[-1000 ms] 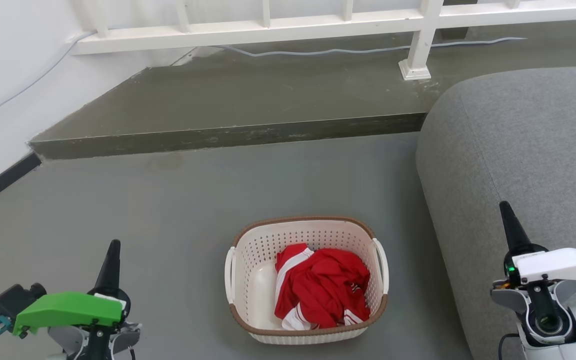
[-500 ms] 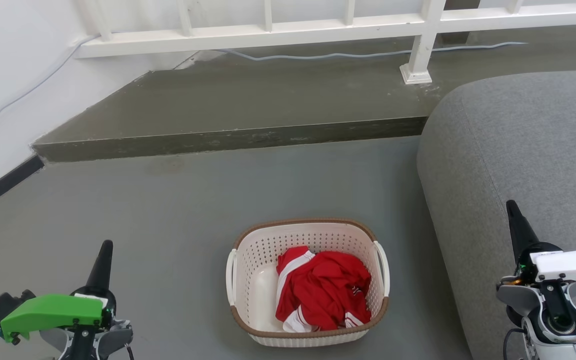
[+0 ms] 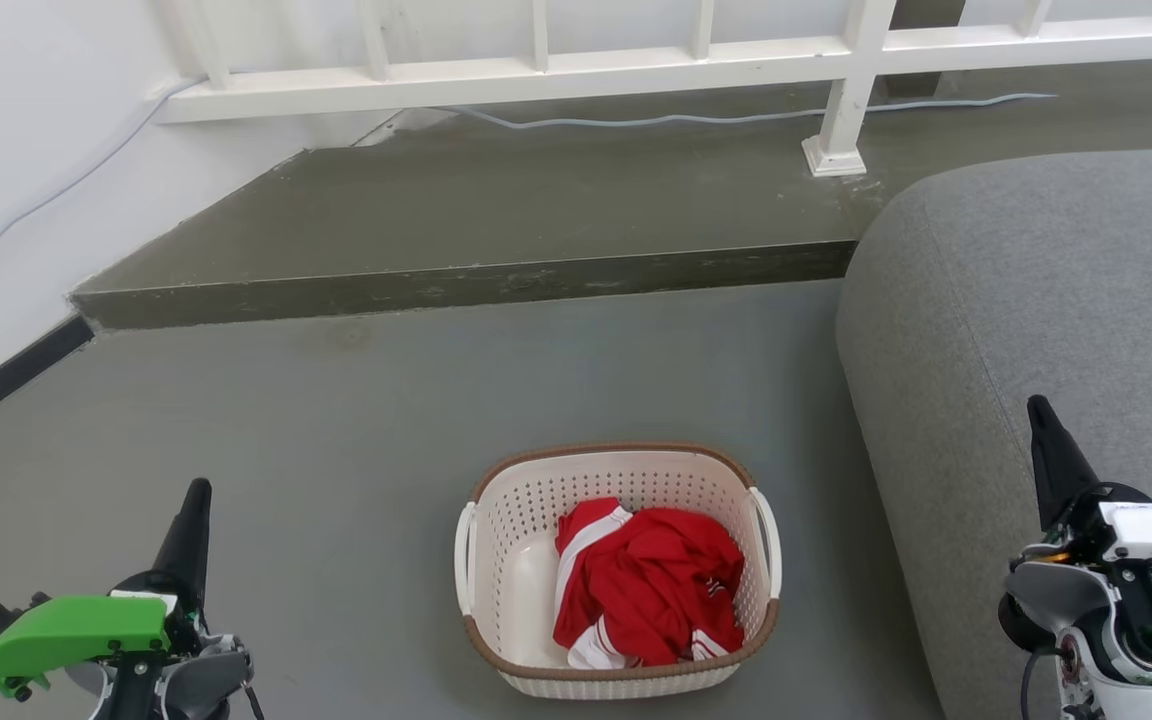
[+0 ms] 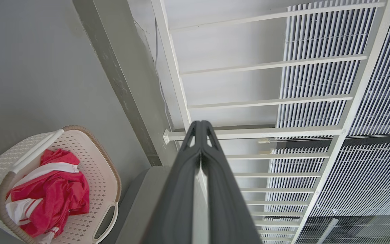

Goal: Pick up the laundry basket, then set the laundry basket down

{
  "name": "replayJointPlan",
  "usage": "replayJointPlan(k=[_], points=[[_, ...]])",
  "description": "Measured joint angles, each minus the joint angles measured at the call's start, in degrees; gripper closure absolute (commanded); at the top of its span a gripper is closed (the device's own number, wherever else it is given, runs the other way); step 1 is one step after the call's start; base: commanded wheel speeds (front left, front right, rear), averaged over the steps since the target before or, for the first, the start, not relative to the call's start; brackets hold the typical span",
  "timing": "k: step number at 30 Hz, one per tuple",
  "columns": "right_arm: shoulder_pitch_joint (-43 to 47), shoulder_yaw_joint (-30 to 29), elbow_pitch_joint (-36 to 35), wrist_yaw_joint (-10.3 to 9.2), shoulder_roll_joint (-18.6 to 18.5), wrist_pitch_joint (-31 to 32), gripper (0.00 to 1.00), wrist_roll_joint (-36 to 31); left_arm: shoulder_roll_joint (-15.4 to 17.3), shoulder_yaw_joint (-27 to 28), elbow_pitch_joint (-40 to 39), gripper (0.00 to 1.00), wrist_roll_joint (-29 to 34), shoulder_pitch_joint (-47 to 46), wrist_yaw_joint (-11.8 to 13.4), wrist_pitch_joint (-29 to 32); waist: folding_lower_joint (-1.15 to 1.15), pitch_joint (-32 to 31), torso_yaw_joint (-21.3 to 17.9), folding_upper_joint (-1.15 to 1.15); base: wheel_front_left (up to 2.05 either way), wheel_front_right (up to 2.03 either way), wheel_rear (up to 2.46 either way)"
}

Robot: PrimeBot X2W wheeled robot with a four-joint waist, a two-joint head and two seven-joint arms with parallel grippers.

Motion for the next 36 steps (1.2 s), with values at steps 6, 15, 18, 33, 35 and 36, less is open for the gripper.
replayJointPlan(k=[6,15,18,33,35,36], points=[[0.0,-0.4,0.0,0.01,0.0,0.1,1.00,1.6,0.0,0.2,0.0,1.00,-1.6,0.0,-0.1,0.4,0.00,-0.1,0.0,0.00,0.00,0.00,0.00],[0.0,-0.4,-0.1,0.01,0.0,0.1,1.00,1.6,0.0,0.3,0.0,1.00,-1.6,0.0,-0.1,0.4,0.00,-0.1,0.0,0.00,0.00,0.00,0.00],[0.0,-0.4,-0.1,0.01,0.0,0.1,1.00,1.6,0.0,0.3,0.0,1.00,-1.6,0.0,-0.1,0.4,0.00,-0.1,0.0,0.00,0.00,0.00,0.00],[0.0,-0.4,-0.1,0.01,0.0,0.1,1.00,1.7,0.0,0.3,0.0,1.00,-1.6,0.0,-0.1,0.4,0.00,0.0,0.0,0.00,0.00,0.00,0.00],[0.0,-0.4,-0.1,0.01,0.0,0.1,1.00,1.7,0.0,0.3,0.0,1.00,-1.6,0.0,-0.1,0.4,0.00,0.0,0.0,0.00,0.00,0.00,0.00],[0.0,-0.4,-0.1,0.01,0.0,0.1,1.00,1.7,0.0,0.3,0.0,1.00,-1.6,0.0,-0.1,0.4,0.01,0.0,0.0,0.00,0.00,0.00,0.00]])
